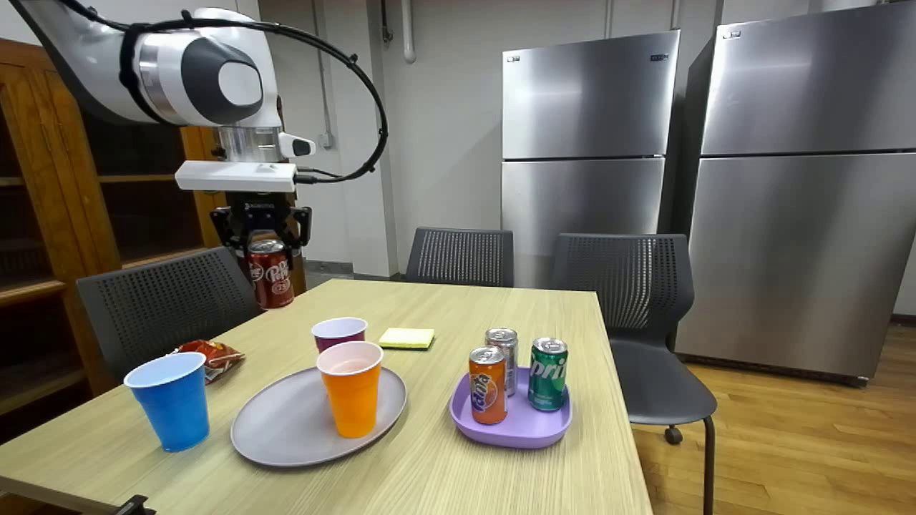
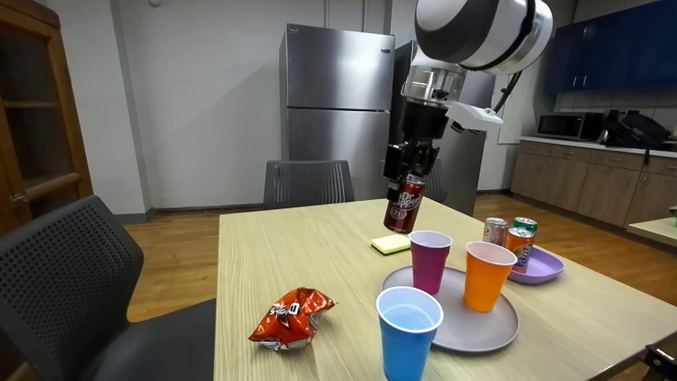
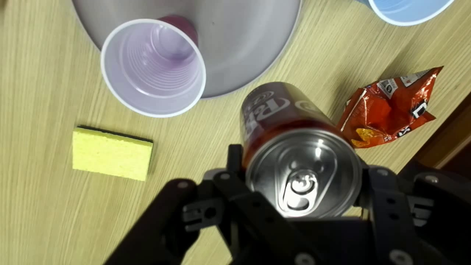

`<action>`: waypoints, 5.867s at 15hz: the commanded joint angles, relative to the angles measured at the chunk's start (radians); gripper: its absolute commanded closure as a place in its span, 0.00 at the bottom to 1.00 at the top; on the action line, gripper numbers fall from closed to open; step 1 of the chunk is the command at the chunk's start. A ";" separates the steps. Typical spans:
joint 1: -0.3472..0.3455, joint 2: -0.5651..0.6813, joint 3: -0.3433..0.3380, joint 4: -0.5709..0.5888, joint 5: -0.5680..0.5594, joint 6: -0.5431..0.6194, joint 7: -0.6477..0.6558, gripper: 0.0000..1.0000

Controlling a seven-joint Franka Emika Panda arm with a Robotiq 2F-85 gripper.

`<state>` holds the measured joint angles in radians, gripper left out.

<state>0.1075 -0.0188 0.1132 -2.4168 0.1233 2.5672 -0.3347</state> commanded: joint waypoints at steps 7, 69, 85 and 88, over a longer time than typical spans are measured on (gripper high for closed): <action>-0.027 -0.159 -0.117 -0.060 0.052 -0.073 -0.075 0.62; -0.379 0.141 -0.400 0.088 -0.105 -0.169 0.054 0.62; -0.421 0.308 -0.385 0.241 -0.073 -0.160 0.042 0.62; -0.432 0.327 -0.378 0.261 -0.065 -0.159 0.030 0.62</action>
<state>-0.2930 0.2897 -0.2922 -2.2005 0.0450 2.4244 -0.2972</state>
